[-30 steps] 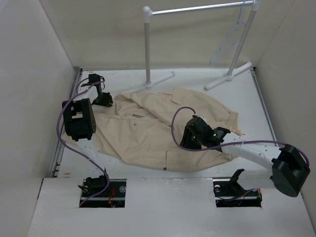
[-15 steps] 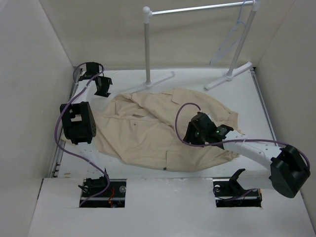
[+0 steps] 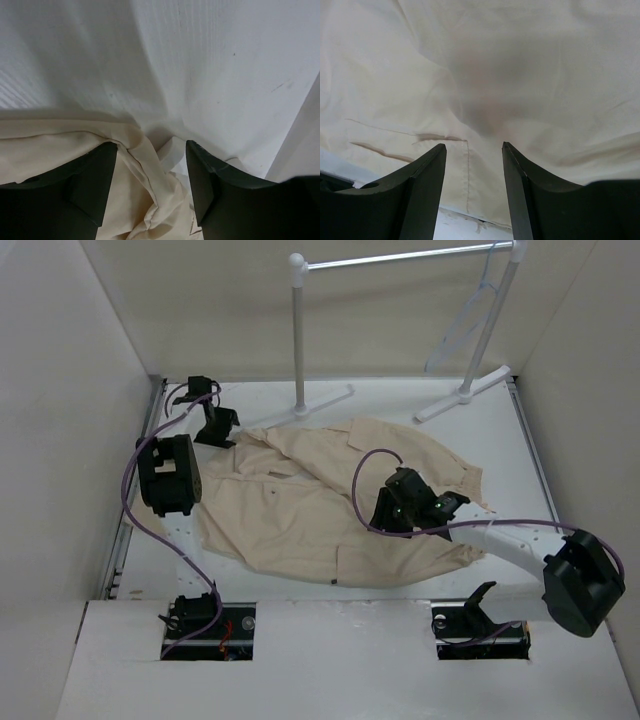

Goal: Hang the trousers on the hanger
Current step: Flatten out the trousers at the center of the board.

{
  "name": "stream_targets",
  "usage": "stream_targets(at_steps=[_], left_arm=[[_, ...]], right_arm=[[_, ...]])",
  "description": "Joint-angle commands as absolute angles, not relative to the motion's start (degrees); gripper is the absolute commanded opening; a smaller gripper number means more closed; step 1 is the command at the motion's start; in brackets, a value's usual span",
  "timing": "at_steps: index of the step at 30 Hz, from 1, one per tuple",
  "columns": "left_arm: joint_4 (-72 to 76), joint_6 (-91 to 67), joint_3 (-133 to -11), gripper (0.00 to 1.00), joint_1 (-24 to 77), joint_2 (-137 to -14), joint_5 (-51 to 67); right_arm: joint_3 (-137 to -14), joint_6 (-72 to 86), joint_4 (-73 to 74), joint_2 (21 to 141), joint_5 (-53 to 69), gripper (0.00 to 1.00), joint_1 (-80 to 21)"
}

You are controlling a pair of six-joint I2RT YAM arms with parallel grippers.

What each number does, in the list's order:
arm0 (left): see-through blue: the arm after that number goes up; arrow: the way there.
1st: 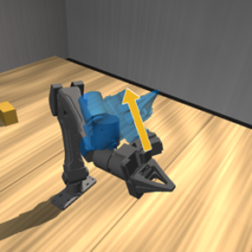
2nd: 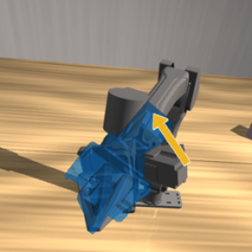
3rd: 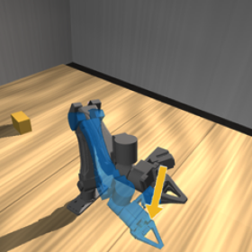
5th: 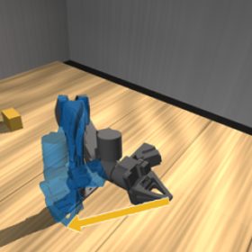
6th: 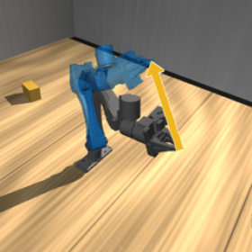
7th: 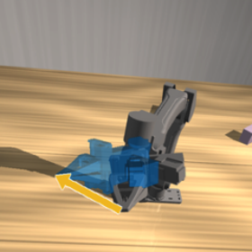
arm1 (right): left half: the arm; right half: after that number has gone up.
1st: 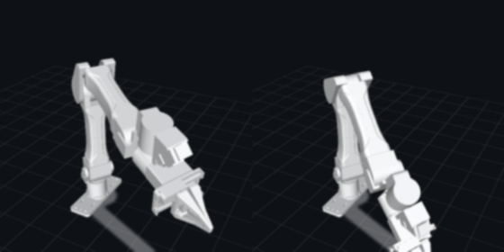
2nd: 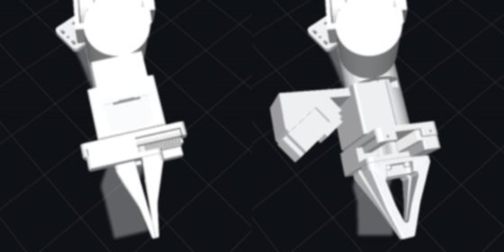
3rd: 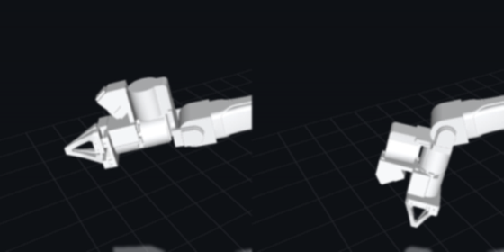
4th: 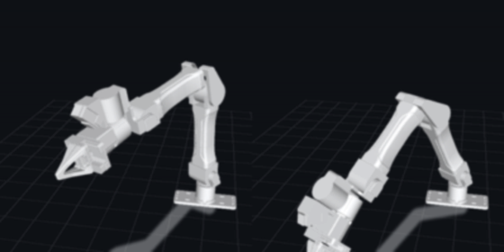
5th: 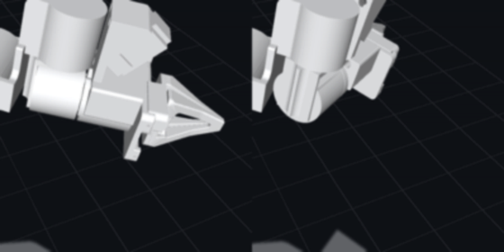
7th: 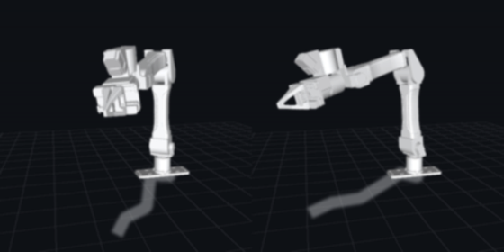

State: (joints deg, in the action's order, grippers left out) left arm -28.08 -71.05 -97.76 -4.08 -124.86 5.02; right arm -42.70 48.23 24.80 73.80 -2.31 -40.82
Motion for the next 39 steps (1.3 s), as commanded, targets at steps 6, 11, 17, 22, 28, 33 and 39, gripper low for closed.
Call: stream_targets(at_steps=[6, 11, 17, 22, 28, 33, 39], left_arm=[[-27.16, -72.95, -99.32, 0.08, -3.65, -123.41, 6.24], [-24.26, -72.78, -98.70, 0.02, -2.16, -114.19, 1.51], [-24.17, -71.02, -108.87, 0.02, 2.06, -107.41, -1.84], [-24.79, -64.62, -118.73, 0.02, 5.31, -105.30, -4.91], [-23.12, -48.34, -108.42, 0.08, 9.79, -98.10, -19.40], [-15.92, -52.54, -81.28, 0.22, 9.71, -88.70, -25.39], [-15.47, -61.07, -59.70, 0.33, 4.89, -80.87, -29.01]], right_arm=[[-43.59, 48.25, 20.66, 74.27, -1.58, 0.56, -38.98], [-44.12, 47.29, 20.22, 74.09, -0.97, 0.56, -37.49], [-43.86, 46.50, 19.25, 74.79, -0.27, 0.56, -36.17], [-44.03, 45.70, 19.07, 74.53, -0.18, 0.56, -35.38], [-42.81, 45.53, 18.90, 73.65, -0.18, 0.57, -35.11], [-41.14, 45.62, 18.54, 73.04, -0.18, 0.57, -34.76], [-39.46, 45.53, 19.16, 69.79, -0.09, 0.58, -31.78]])
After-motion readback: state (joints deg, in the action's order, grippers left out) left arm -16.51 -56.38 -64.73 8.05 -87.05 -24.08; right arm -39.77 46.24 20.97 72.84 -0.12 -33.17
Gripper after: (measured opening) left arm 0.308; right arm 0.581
